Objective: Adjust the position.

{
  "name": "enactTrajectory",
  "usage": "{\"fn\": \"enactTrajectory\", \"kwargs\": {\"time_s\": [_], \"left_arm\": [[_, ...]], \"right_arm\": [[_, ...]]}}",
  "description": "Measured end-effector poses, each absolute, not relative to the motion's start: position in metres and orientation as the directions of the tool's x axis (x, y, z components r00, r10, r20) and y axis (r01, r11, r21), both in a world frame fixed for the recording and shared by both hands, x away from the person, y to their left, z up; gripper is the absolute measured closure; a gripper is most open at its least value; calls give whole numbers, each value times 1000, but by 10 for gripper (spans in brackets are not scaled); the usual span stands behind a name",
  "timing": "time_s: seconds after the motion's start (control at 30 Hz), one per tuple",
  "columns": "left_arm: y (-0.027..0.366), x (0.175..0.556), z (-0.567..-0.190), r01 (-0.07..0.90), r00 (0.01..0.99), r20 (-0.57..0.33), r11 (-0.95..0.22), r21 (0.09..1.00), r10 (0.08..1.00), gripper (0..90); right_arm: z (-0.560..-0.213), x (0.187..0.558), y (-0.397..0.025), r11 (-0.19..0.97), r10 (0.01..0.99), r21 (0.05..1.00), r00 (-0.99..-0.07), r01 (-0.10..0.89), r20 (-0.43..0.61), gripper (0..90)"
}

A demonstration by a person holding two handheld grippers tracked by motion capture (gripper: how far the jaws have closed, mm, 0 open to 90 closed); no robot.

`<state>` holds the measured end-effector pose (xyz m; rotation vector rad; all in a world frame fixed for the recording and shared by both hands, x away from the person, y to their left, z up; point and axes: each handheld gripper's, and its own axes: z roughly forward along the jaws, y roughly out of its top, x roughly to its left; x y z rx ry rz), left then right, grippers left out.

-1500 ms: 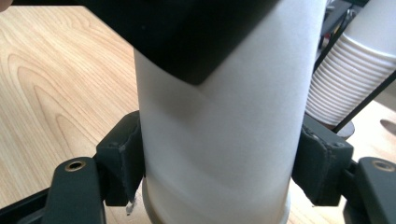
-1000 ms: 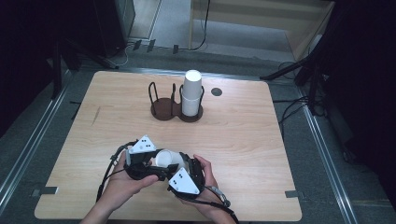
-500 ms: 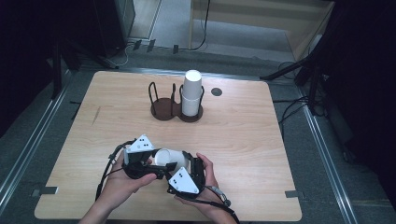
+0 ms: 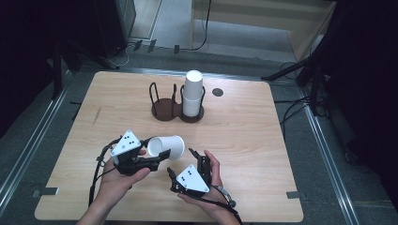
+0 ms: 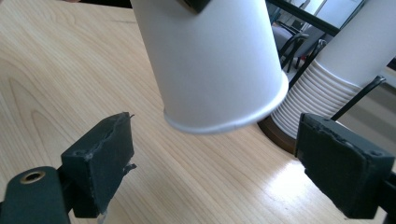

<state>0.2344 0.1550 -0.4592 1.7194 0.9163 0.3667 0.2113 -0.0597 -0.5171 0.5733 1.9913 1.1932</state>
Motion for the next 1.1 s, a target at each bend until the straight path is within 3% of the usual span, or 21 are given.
{"fn": "enactTrajectory", "kwargs": {"time_s": [0.27,0.43,0.77,1.1], "left_arm": [[161,234,-459,356,645,-227,-24,934,730,335],[166,234,-462,278,634,-232,62,959,738,335],[170,233,-464,141,627,-177,113,983,759,335],[170,233,-469,90,628,-165,140,986,760,336]], "right_arm": [[-514,212,-62,417,709,908,-637,32,-304,126],[-511,214,-66,376,736,924,-628,67,-254,114],[-506,217,-70,291,774,952,-610,100,-173,109],[-503,221,-73,232,815,958,-571,166,-99,73]]}}
